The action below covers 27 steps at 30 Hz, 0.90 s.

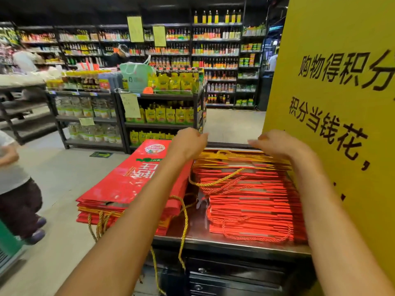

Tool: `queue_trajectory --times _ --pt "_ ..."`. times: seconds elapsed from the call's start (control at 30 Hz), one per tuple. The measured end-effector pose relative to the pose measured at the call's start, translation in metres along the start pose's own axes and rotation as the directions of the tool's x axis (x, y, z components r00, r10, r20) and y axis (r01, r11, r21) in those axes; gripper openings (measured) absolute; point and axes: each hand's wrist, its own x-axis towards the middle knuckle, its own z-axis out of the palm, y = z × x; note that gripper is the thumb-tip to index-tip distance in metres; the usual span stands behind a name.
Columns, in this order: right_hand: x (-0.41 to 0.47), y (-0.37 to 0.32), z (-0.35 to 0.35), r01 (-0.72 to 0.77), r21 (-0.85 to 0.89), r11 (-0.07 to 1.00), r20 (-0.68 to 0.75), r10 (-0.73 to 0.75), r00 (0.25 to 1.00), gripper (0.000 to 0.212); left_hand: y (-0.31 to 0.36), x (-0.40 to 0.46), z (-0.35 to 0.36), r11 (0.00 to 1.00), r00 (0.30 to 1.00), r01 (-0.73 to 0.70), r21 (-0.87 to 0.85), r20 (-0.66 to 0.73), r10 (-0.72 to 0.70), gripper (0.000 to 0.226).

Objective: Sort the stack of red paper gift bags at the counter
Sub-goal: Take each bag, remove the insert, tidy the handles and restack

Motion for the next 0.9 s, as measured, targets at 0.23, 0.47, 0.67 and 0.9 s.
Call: queue_trajectory --times 0.23,0.47,0.67,0.9 --pt "0.008 0.007 0.07 0.0 0.116 0.993 0.427 -0.05 0.903 0.081 0.002 -0.032 0.051 0.987 0.825 -0.098 0.13 0.565 0.007 0.039" --pt "0.003 0.012 0.081 0.015 0.11 0.994 0.434 -0.062 0.899 0.081 -0.005 -0.045 0.061 0.969 0.836 -0.142 0.204 0.549 0.007 0.044" --pt "-0.02 -0.016 0.035 0.12 -0.153 0.981 0.036 -0.116 0.993 0.05 -0.001 -0.053 0.033 0.988 0.973 -0.138 -0.068 0.177 0.148 0.058" --pt "-0.062 -0.081 0.027 0.57 -0.103 0.815 -0.213 -0.578 0.788 0.026 -0.073 -0.082 -0.036 0.987 0.996 -0.084 0.137 0.035 0.079 0.025"
